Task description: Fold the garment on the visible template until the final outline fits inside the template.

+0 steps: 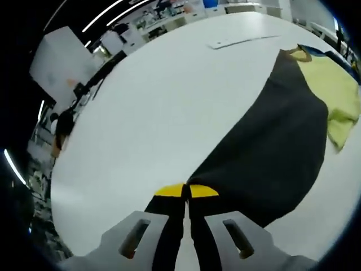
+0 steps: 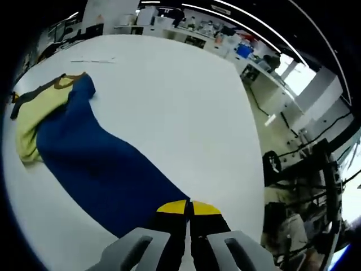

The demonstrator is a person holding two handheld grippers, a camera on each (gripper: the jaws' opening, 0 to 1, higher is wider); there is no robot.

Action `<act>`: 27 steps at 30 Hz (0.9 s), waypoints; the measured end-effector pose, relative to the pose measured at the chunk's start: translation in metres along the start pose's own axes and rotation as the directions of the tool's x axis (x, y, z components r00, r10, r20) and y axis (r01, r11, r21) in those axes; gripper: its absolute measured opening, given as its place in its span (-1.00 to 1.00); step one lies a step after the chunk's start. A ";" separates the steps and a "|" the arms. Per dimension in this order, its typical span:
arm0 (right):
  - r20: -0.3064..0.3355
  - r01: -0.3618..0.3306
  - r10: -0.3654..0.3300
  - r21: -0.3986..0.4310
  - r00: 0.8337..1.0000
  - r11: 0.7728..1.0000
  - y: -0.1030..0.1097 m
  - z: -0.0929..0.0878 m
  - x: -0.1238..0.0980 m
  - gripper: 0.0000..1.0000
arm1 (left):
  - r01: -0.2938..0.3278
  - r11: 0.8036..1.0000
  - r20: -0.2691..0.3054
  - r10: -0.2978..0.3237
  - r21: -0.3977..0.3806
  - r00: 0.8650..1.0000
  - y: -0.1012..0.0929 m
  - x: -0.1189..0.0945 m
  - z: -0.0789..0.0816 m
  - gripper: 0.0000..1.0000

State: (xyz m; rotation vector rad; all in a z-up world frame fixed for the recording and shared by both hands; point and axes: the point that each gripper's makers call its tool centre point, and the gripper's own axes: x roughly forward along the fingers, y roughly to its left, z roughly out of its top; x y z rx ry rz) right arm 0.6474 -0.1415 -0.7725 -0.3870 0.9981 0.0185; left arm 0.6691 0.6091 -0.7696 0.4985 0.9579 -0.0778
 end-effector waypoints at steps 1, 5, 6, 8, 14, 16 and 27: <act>-0.011 0.000 0.000 -0.011 1.000 1.000 0.000 -0.002 0.001 -1.00 | -0.001 1.000 -0.004 0.001 0.012 1.000 0.001 0.001 0.001 -1.00; -0.034 0.010 -0.011 -0.016 0.999 1.000 -0.008 -0.005 0.005 -1.00 | -0.005 1.000 -0.009 0.005 0.007 1.000 0.005 0.003 0.003 -1.00; -0.038 0.012 -0.013 -0.013 0.999 1.000 -0.009 -0.006 0.006 -1.00 | -0.009 1.000 -0.011 0.009 0.007 1.000 0.007 0.004 0.004 -1.00; -0.054 0.016 -0.016 -0.008 0.998 1.000 -0.012 -0.010 0.008 -1.00 | -0.015 1.000 -0.012 0.015 0.004 1.000 0.010 0.004 0.005 -1.00; -0.075 0.027 -0.027 0.000 0.997 1.000 -0.023 -0.016 0.008 -1.00 | -0.025 1.000 -0.028 0.025 -0.010 0.999 0.014 0.004 0.002 -1.00; -0.075 0.030 -0.030 0.009 0.997 0.999 -0.027 -0.017 0.007 -1.00 | -0.023 1.000 -0.037 0.022 -0.016 0.999 0.015 0.004 -0.001 -1.00; 0.031 -0.036 0.034 0.068 0.999 0.997 -0.018 0.002 0.001 -0.97 | 0.121 0.988 0.053 -0.117 -0.093 0.992 -0.009 -0.006 0.003 -0.88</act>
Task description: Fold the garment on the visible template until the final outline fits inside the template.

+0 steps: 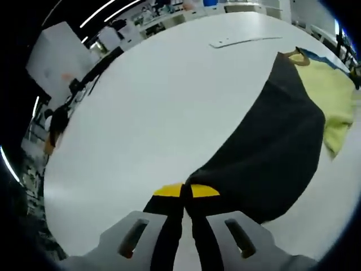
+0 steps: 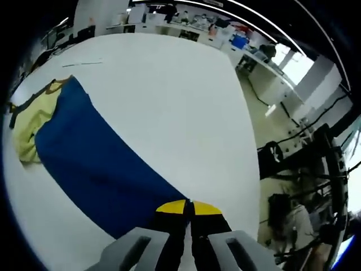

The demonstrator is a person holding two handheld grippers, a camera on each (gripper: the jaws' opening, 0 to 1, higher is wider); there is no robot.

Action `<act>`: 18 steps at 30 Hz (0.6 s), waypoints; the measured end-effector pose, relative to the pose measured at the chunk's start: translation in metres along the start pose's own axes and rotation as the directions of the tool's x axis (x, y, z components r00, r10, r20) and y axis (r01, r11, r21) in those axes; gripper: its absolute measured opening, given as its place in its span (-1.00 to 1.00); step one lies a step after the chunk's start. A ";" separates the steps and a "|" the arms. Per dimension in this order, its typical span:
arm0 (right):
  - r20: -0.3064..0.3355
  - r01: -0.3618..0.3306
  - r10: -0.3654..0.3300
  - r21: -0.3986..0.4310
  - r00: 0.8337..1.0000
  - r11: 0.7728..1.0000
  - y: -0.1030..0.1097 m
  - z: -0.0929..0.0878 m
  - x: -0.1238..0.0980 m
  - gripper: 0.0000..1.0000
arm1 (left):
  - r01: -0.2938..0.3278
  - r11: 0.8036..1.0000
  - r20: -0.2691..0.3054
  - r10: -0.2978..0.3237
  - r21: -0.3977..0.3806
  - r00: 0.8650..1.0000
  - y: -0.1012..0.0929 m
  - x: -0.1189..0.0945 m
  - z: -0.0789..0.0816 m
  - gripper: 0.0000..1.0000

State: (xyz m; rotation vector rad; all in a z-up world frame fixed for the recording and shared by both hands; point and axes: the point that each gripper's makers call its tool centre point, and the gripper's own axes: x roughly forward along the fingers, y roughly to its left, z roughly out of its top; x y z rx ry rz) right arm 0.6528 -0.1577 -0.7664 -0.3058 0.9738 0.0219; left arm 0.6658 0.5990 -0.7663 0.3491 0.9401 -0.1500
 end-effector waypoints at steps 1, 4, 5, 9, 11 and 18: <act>0.007 -0.012 0.012 0.001 1.000 1.000 0.002 0.002 -0.001 -0.92 | 0.013 1.000 0.008 -0.013 0.005 1.000 -0.001 -0.001 0.000 -0.82; 0.041 -0.062 0.061 0.018 0.997 0.998 0.012 0.010 -0.005 -0.68 | 0.062 0.997 0.064 -0.059 -0.046 0.996 -0.008 -0.006 0.005 -0.70; 0.068 -0.092 0.090 0.024 0.994 0.995 0.019 0.015 -0.007 -0.60 | 0.064 0.996 0.074 -0.060 -0.059 0.995 -0.008 -0.008 0.004 -0.64; 0.144 -0.188 0.180 0.042 0.973 0.981 0.038 0.033 -0.017 -0.20 | 0.101 0.991 0.123 -0.091 -0.084 0.988 -0.014 -0.016 0.006 -0.47; 0.183 -0.248 0.236 0.048 0.954 0.967 0.051 0.042 -0.025 -0.08 | 0.127 0.986 0.157 -0.109 -0.107 0.982 -0.017 -0.020 0.008 -0.33; 0.263 -0.385 0.379 -0.034 0.887 0.922 0.093 0.067 -0.048 0.36 | 0.188 0.976 0.239 -0.158 -0.109 0.958 -0.032 -0.034 0.011 0.01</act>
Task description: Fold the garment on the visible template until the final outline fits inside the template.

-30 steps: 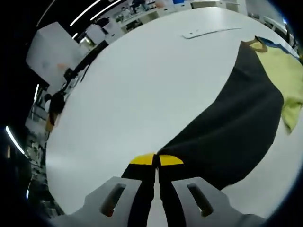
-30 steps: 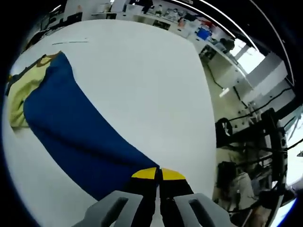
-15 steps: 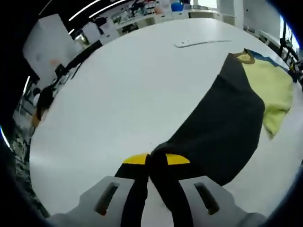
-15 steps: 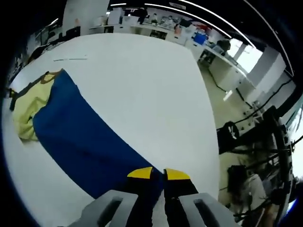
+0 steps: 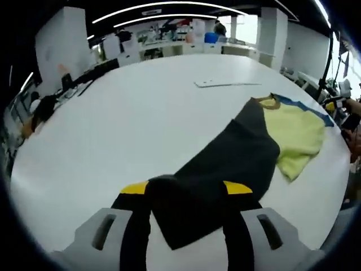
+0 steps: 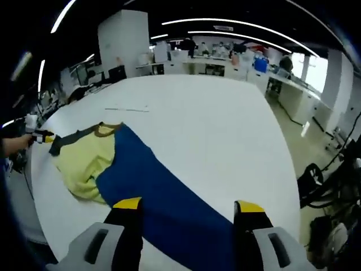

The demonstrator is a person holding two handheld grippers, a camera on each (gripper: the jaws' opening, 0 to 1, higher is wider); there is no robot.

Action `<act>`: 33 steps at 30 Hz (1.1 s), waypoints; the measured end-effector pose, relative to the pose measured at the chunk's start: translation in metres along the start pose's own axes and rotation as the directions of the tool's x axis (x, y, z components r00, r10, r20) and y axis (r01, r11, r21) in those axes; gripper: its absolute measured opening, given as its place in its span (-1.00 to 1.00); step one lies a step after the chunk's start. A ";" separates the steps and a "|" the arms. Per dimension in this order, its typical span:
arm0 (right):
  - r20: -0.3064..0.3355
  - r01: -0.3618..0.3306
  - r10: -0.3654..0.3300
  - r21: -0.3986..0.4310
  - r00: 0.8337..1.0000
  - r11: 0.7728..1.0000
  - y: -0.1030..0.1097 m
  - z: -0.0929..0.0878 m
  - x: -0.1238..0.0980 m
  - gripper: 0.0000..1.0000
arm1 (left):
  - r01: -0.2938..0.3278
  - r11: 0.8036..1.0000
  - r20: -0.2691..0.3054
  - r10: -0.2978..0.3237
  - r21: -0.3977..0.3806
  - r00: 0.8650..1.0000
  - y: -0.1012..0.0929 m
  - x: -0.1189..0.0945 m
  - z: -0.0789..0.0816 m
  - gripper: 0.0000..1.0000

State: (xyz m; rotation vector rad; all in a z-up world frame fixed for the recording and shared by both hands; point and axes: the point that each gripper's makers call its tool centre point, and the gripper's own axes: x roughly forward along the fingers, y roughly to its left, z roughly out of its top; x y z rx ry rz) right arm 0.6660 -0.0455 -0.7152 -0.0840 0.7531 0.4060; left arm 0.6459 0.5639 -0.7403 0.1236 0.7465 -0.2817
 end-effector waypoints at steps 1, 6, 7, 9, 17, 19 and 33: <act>0.008 -0.027 0.027 -0.012 1.000 1.000 0.009 0.004 0.000 0.41 | 0.011 1.000 0.014 -0.011 -0.006 1.000 -0.004 -0.001 0.001 0.05; 0.025 -0.125 0.128 -0.096 0.991 0.987 0.049 0.015 0.003 0.67 | 0.054 0.998 0.049 -0.054 0.017 0.997 -0.021 -0.008 0.002 0.29; 0.027 -0.132 0.136 -0.105 0.990 0.986 0.053 0.017 0.003 0.70 | 0.061 0.998 0.057 -0.063 0.029 0.996 -0.025 -0.009 0.002 0.32; 0.023 -0.166 0.171 -0.138 0.985 0.976 0.069 0.020 0.004 0.76 | 0.074 0.997 0.072 -0.076 0.037 0.994 -0.031 -0.013 0.003 0.42; 0.015 -0.294 0.308 -0.251 0.951 0.922 0.133 0.032 0.005 0.85 | 0.128 0.988 0.135 -0.139 0.086 0.981 -0.058 -0.031 0.006 0.75; 0.009 -0.319 0.335 -0.275 0.942 0.907 0.145 0.034 0.006 0.85 | 0.133 0.986 0.142 -0.146 0.096 0.979 -0.064 -0.036 0.006 0.80; -0.108 -0.500 0.500 -0.386 0.859 0.775 0.243 0.012 0.019 0.63 | 0.237 0.959 0.176 -0.263 0.154 0.949 -0.112 -0.063 -0.005 0.98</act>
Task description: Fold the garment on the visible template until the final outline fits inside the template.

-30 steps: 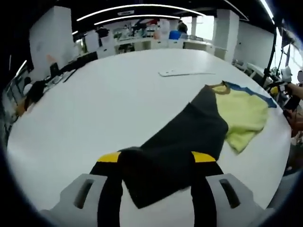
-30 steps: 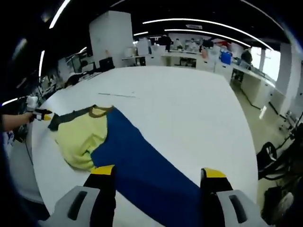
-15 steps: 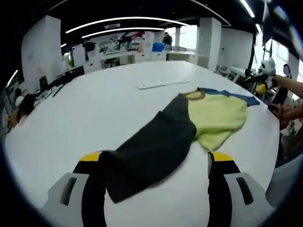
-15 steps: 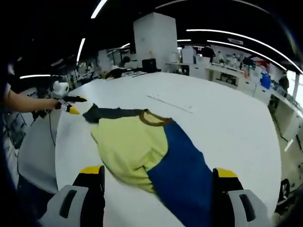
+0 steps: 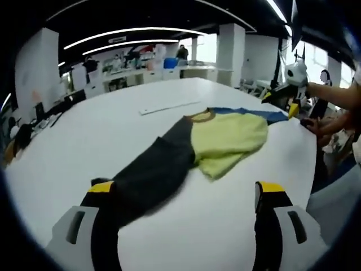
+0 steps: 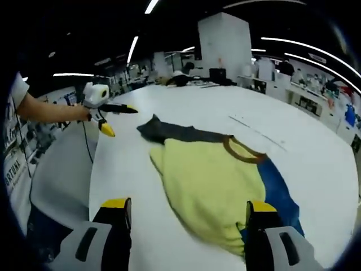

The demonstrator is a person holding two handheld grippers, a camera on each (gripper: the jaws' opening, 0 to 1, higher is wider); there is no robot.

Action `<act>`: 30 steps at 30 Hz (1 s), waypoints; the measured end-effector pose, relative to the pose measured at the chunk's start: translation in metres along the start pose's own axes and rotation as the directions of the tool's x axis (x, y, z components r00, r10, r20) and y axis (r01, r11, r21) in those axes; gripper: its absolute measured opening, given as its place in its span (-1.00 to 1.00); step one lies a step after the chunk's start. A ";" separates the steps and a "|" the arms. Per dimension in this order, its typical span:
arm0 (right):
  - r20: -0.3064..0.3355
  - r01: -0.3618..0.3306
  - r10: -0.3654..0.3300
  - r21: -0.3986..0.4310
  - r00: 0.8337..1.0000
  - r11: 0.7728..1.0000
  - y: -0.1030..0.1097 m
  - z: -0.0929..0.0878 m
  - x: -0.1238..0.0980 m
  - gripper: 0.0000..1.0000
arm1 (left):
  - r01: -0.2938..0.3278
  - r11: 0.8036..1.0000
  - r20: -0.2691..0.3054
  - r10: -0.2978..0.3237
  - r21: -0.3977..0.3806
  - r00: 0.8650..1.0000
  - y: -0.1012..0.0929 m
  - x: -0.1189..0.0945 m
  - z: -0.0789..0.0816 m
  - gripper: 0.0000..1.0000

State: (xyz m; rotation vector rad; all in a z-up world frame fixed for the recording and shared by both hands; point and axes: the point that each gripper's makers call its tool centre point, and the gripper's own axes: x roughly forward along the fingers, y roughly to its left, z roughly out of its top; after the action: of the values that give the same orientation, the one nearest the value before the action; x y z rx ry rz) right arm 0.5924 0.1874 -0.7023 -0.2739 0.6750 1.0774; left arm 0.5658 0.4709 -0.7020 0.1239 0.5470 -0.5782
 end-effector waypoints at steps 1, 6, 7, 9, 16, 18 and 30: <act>-0.005 -0.007 0.007 -0.008 1.000 1.000 0.004 0.000 0.004 0.62 | 0.008 1.000 -0.006 -0.008 0.009 1.000 -0.003 0.000 -0.001 0.98; -0.013 -0.047 0.047 -0.024 0.999 0.999 0.023 0.001 0.029 0.56 | 0.029 0.999 -0.002 -0.029 0.016 1.000 -0.014 -0.004 -0.001 0.98; -0.010 -0.046 0.046 -0.024 0.999 0.999 0.025 0.001 0.032 0.51 | 0.030 0.999 0.003 -0.030 0.013 1.000 -0.016 -0.005 -0.001 0.98; -0.012 -0.066 0.066 -0.027 0.998 0.997 0.032 0.001 0.040 0.38 | 0.033 0.999 0.013 -0.033 0.005 0.999 -0.020 -0.007 0.000 0.98; -0.026 -0.085 0.083 -0.063 0.996 0.994 0.045 -0.003 0.063 0.12 | 0.030 1.000 0.000 -0.030 0.000 1.000 -0.032 -0.013 -0.006 0.92; -0.024 -0.082 0.080 -0.060 0.996 0.995 0.046 -0.003 0.070 0.06 | 0.041 0.999 0.003 -0.041 0.005 0.999 -0.038 -0.015 -0.006 0.91; -0.098 -0.020 0.003 -0.176 0.995 0.984 0.047 -0.016 0.099 -0.43 | 0.074 0.994 -0.048 -0.071 0.076 0.996 -0.064 -0.020 -0.014 0.83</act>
State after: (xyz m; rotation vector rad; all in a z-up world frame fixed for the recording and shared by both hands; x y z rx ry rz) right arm 0.5752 0.2719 -0.7713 -0.4785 0.6690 1.1424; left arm 0.5103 0.4313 -0.7005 0.1917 0.5752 -0.6690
